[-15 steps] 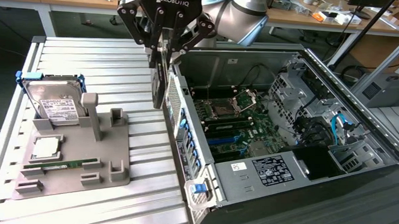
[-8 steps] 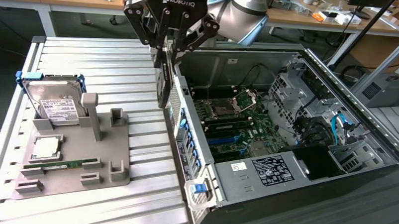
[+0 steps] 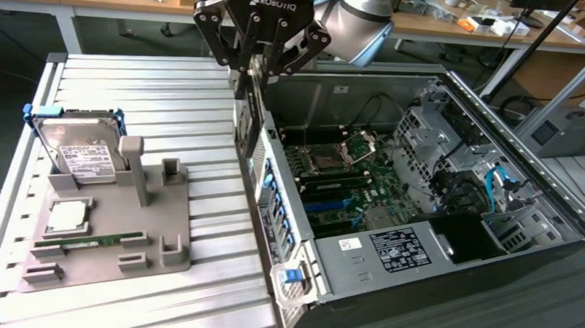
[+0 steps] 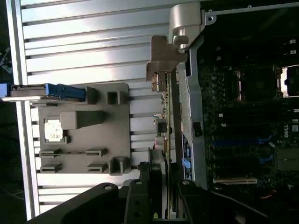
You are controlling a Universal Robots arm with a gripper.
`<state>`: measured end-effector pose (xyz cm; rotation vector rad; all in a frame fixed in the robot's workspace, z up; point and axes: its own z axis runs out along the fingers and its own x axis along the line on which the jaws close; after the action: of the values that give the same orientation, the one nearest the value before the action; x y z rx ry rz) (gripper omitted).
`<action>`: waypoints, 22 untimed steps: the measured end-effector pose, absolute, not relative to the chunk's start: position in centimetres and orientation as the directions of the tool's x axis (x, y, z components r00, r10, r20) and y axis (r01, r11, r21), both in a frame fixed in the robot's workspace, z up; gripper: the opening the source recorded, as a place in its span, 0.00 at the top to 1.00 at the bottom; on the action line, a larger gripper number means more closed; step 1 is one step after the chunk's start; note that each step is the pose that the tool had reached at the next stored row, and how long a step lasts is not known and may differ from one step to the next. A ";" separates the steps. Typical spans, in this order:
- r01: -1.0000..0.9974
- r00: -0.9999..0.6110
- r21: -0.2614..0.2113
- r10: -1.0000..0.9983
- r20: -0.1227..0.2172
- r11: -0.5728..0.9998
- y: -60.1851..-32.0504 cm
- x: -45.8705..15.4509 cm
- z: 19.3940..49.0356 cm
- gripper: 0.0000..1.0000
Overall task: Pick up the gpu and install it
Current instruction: 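Pick up the gpu and move the gpu toward the slot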
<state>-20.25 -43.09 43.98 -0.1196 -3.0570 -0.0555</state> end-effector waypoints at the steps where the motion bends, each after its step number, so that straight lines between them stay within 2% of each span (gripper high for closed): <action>1: 0.080 -0.994 0.033 0.077 0.083 0.996 -43.1 -20.1 44.0 0.73; 22: 0.079 -0.994 0.033 0.077 0.083 0.996 -43.1 -17.7 44.0 0.73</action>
<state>-17.66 -43.09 43.98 -0.1197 -3.0571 -0.0555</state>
